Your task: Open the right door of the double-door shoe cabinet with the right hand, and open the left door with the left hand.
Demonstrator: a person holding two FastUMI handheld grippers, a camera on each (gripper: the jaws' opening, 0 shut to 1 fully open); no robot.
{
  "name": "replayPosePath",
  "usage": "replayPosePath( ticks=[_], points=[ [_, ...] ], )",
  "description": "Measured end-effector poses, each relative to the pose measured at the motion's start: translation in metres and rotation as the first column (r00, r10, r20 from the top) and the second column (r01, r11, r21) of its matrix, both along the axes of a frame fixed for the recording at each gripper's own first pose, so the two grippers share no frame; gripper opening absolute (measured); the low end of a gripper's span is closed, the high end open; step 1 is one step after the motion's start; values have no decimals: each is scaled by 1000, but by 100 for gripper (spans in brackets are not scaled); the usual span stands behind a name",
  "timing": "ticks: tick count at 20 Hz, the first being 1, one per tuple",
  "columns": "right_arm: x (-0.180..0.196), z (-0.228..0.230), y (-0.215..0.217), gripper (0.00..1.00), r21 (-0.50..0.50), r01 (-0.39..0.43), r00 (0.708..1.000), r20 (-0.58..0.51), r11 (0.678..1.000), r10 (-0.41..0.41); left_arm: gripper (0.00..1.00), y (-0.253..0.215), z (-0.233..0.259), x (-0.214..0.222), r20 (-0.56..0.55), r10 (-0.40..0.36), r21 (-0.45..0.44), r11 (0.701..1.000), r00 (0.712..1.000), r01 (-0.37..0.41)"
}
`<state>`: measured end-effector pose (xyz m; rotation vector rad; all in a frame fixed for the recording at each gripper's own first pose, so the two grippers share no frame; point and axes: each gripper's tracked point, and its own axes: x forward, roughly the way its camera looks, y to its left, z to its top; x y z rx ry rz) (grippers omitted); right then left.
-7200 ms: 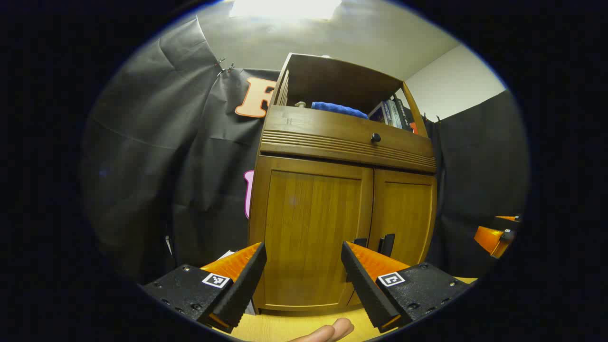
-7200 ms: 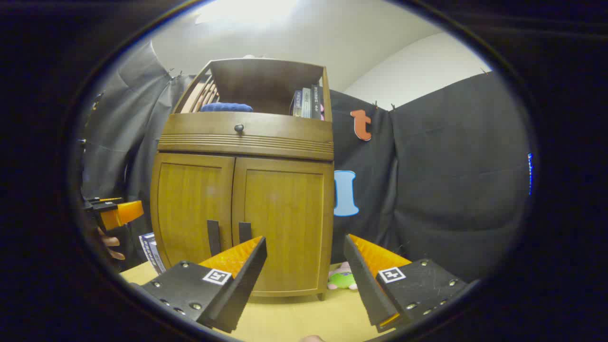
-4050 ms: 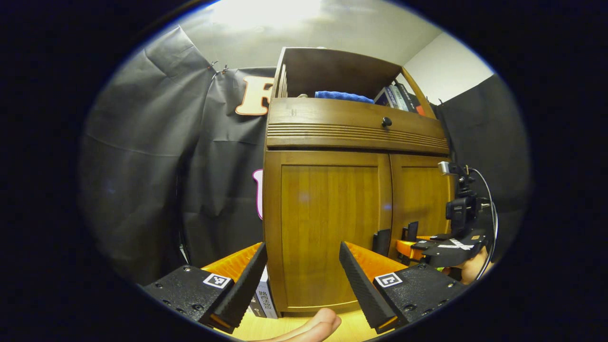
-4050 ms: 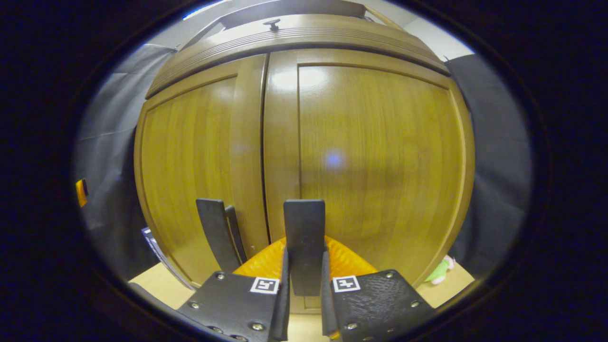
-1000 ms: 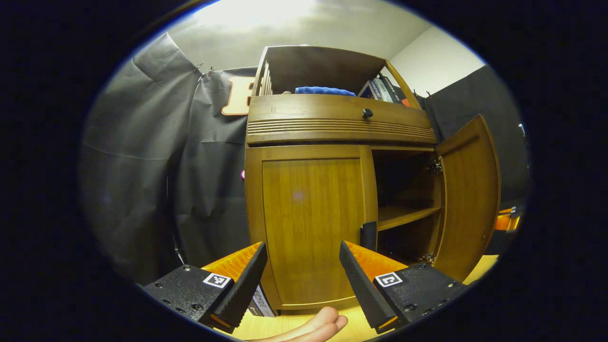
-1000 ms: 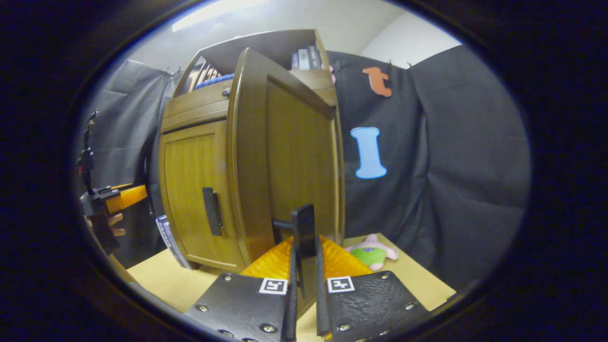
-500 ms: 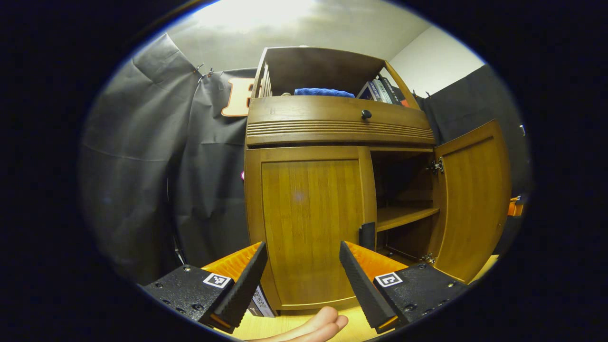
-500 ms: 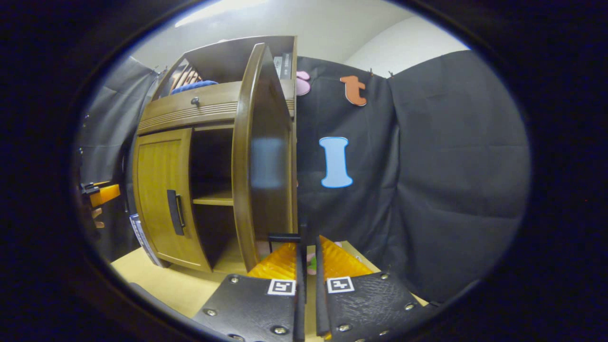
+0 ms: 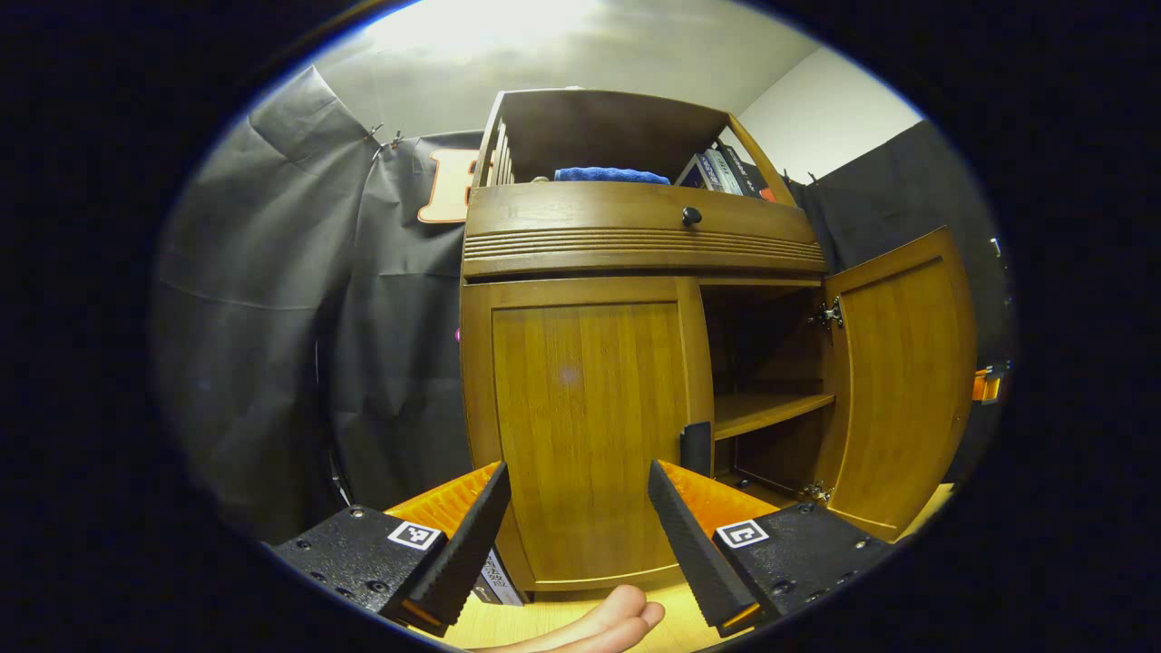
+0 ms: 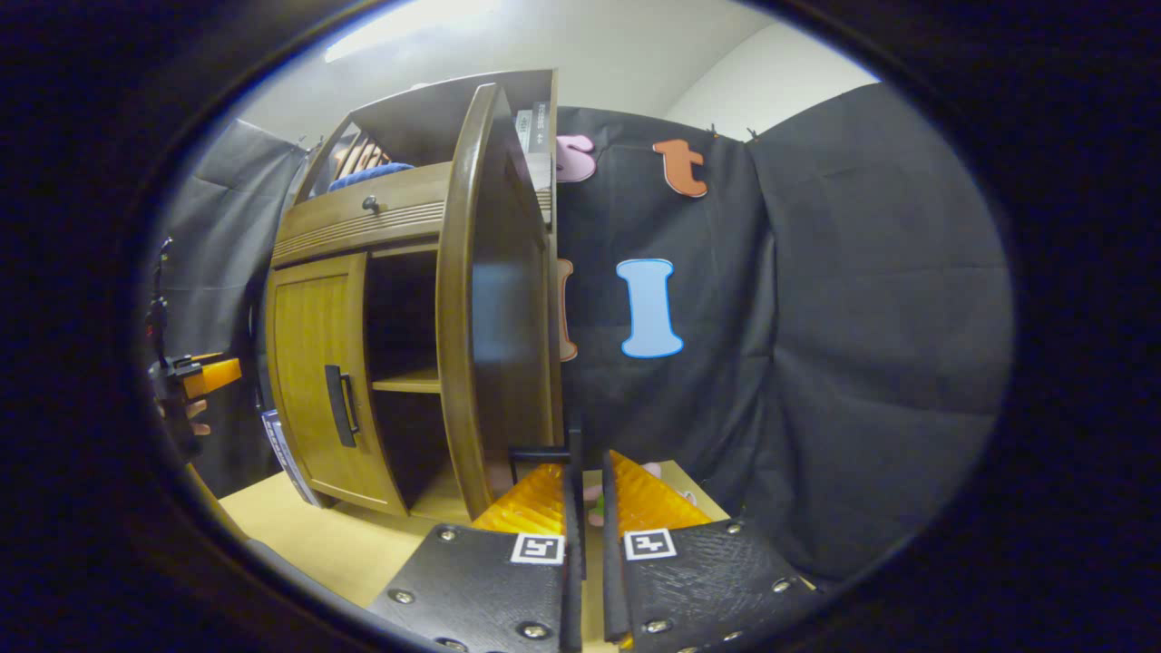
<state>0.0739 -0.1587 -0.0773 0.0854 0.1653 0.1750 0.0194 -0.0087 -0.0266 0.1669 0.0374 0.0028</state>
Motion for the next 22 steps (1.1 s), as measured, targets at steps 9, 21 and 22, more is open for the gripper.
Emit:
replayPosePath(
  ticks=[9,21,22],
  points=[
    [13,-1,-30,36,21,-94,995,28,995,94,96,0,1,1,0,3,1,1000,1000,-3],
    [19,-1,-50,84,5,-101,993,68,995,100,96,-9,3,4,15,-18,-17,1000,1000,18],
    [16,0,-50,85,-1,-104,993,64,995,104,96,-10,2,4,16,-19,-16,1000,1000,19]
  ],
)
